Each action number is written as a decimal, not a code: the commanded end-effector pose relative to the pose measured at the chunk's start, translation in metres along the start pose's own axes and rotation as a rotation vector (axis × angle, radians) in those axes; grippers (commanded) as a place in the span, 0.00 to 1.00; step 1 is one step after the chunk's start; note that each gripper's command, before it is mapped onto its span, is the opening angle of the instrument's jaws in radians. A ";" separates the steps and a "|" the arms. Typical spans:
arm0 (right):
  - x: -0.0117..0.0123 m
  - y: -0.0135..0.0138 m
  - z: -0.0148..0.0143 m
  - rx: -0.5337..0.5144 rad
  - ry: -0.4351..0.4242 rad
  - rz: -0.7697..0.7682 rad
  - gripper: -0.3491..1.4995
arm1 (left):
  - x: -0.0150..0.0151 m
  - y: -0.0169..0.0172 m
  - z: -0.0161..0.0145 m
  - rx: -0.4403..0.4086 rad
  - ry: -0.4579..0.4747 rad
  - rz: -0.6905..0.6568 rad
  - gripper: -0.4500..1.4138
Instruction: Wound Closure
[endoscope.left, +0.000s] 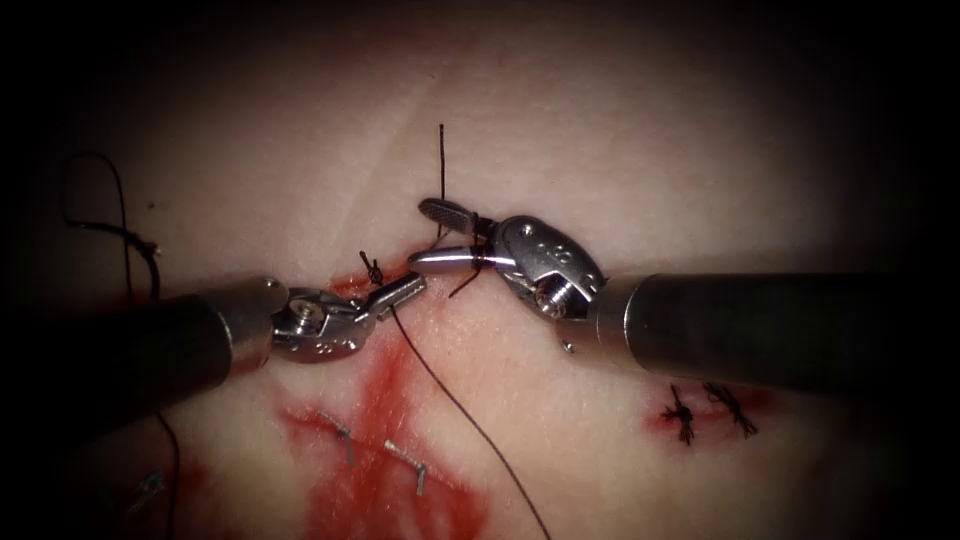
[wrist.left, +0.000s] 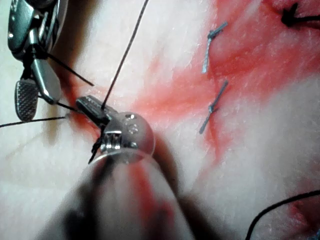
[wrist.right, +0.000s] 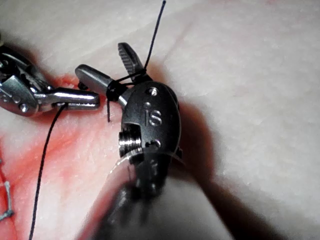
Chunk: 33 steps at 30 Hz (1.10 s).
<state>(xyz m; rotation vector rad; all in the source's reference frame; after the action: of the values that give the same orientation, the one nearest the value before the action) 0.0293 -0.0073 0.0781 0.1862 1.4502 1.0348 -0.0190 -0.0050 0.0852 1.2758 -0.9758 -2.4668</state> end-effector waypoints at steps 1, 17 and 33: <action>-0.0007 -0.0002 0.0006 -0.017 0.004 0.010 0.62 | 0.0001 0.0006 0.0009 -0.012 0.011 -0.001 0.00; -0.0002 0.0005 0.0008 -0.133 -0.020 0.027 0.62 | 0.0020 -0.0012 0.0016 -0.050 0.039 -0.026 0.00; 0.0000 0.0018 0.0012 -0.294 -0.112 0.111 0.58 | 0.0011 -0.0031 0.0033 -0.069 0.042 -0.038 0.00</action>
<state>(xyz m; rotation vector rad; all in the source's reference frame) 0.0287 -0.0054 0.0789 0.1091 1.1744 1.2989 -0.0214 -0.0015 0.0832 1.3275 -0.8534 -2.4705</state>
